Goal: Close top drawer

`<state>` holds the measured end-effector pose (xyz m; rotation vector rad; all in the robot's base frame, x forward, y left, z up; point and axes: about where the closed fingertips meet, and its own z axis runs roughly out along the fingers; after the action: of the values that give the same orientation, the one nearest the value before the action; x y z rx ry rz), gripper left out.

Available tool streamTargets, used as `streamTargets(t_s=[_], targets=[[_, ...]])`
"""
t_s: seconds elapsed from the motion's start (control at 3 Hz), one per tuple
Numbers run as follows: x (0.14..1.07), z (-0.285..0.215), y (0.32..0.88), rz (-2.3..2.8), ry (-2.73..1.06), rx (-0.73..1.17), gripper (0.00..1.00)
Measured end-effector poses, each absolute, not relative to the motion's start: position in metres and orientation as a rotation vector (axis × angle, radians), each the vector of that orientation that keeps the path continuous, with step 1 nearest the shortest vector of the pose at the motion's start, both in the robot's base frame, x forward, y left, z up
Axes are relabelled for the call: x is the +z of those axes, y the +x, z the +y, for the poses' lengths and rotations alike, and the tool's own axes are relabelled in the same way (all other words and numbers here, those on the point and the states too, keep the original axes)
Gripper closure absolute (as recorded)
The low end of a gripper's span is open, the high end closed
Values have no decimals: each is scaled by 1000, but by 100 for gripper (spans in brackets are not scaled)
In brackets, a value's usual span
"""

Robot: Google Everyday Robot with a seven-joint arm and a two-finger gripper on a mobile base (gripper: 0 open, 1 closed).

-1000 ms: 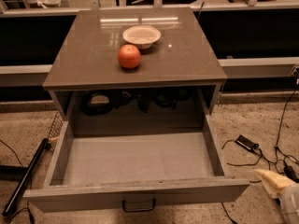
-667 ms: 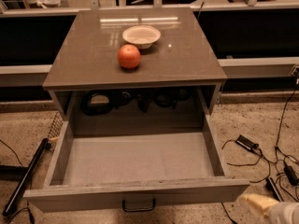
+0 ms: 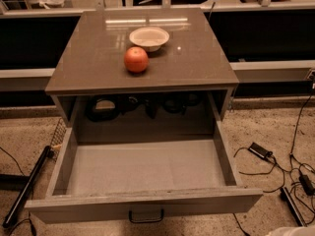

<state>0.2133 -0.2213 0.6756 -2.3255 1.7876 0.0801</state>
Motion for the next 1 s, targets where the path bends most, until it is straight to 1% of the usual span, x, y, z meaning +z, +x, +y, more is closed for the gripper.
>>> streamTargets(t_s=[0.33, 0.67, 1.0], targets=[[674, -217, 214, 1784, -2310, 91, 87], [670, -193, 234, 1769, -2241, 74, 100], [669, -159, 272, 1754, -2170, 5, 100]])
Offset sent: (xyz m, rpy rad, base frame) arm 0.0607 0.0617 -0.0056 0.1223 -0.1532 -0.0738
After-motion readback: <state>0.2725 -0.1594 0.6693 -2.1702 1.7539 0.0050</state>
